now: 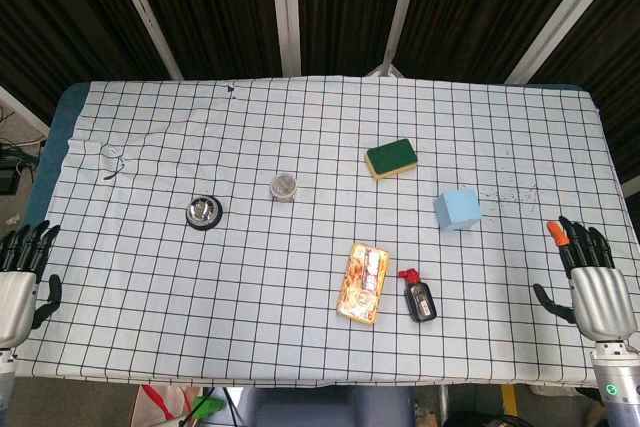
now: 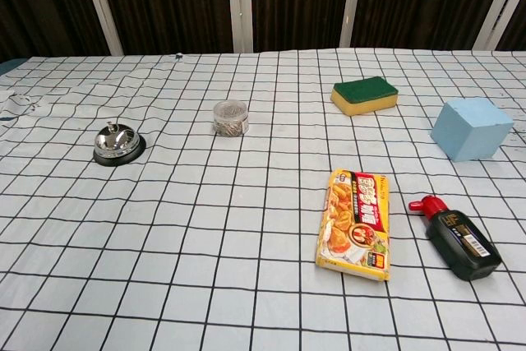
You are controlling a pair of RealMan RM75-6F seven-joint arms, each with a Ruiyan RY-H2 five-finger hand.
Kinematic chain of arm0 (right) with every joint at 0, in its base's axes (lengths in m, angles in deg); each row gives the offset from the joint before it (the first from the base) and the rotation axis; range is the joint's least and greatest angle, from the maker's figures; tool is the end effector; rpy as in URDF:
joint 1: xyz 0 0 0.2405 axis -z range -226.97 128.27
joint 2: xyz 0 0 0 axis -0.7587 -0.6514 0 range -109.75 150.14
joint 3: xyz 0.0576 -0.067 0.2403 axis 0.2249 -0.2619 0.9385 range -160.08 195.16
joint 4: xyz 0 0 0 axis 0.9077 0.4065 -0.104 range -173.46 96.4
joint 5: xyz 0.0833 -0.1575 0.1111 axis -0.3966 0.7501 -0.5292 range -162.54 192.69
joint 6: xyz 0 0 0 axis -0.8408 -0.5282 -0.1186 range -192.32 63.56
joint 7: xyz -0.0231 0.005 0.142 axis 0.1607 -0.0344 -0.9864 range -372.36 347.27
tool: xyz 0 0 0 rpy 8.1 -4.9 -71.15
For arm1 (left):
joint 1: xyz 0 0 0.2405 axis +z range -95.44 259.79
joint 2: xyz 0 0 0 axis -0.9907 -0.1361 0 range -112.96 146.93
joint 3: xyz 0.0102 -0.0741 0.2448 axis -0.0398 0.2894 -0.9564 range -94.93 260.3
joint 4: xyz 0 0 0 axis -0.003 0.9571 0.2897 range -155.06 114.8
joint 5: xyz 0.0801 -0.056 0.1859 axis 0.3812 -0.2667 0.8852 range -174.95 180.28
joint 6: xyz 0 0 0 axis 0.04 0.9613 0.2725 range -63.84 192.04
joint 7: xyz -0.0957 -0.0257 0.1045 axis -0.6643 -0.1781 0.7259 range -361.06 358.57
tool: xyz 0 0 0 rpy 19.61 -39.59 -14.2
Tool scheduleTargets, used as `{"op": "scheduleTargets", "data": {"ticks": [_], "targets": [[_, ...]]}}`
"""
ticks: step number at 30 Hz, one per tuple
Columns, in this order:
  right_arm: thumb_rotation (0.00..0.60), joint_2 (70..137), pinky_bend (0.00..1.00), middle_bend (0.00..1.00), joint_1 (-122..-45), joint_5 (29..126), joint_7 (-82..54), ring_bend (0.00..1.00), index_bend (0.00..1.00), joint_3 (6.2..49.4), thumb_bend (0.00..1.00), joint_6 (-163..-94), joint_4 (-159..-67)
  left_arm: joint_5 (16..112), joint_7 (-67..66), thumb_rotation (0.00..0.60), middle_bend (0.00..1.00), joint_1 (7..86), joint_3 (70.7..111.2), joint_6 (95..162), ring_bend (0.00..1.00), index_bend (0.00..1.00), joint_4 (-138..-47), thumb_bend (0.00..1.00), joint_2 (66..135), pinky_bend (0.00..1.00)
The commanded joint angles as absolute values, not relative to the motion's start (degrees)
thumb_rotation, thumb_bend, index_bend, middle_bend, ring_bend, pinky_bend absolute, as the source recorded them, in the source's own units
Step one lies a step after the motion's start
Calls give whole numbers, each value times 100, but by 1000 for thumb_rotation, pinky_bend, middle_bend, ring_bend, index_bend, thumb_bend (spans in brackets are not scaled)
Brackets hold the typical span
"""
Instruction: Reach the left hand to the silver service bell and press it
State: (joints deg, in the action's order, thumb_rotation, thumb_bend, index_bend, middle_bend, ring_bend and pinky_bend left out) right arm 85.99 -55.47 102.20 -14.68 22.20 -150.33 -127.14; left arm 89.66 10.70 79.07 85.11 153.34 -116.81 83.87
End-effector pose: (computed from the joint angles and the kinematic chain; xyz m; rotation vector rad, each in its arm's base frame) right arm -0.3111 -0.1950 0.1613 1.3819 -0.8488 0.9662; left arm -0.2915 0.1687 0.1456 -1.3757 -0.8066 -0.8645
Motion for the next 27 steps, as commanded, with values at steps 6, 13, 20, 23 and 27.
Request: {"op": "scheduleTargets", "data": {"ticks": [6, 13, 20, 23, 27], "targets": [[600, 8587, 0, 0, -5560, 10242, -1454, 23, 77, 2175, 305, -14959, -12733, 9068, 1160, 600, 41, 7642, 8576, 15069, 0, 52, -11416, 831, 8607, 10], [600, 8587, 0, 0, -5584, 10241, -1491, 23, 77, 2172, 304, -14908, -12740, 8982, 960, 600, 41, 7092, 8794, 14405, 0, 52, -10861, 835, 8913, 10], [600, 8589, 0, 0, -5605, 10203, -1493, 23, 77, 2170, 304, -14837, -12728, 8896, 623, 600, 41, 6304, 9154, 13724, 0, 52, -9902, 840, 9576, 10], [600, 8586, 0, 0, -5606, 10183, -1502, 23, 77, 2176, 304, -14826, -12724, 8831, 558, 600, 41, 5979, 9255, 13421, 0, 52, -9492, 840, 9890, 10], [600, 8577, 0, 0, -5602, 10167, -1510, 23, 77, 2176, 305, -14822, -12723, 8788, 529, 600, 41, 5635, 9307, 13111, 0, 51, -9032, 841, 10267, 10]]}}
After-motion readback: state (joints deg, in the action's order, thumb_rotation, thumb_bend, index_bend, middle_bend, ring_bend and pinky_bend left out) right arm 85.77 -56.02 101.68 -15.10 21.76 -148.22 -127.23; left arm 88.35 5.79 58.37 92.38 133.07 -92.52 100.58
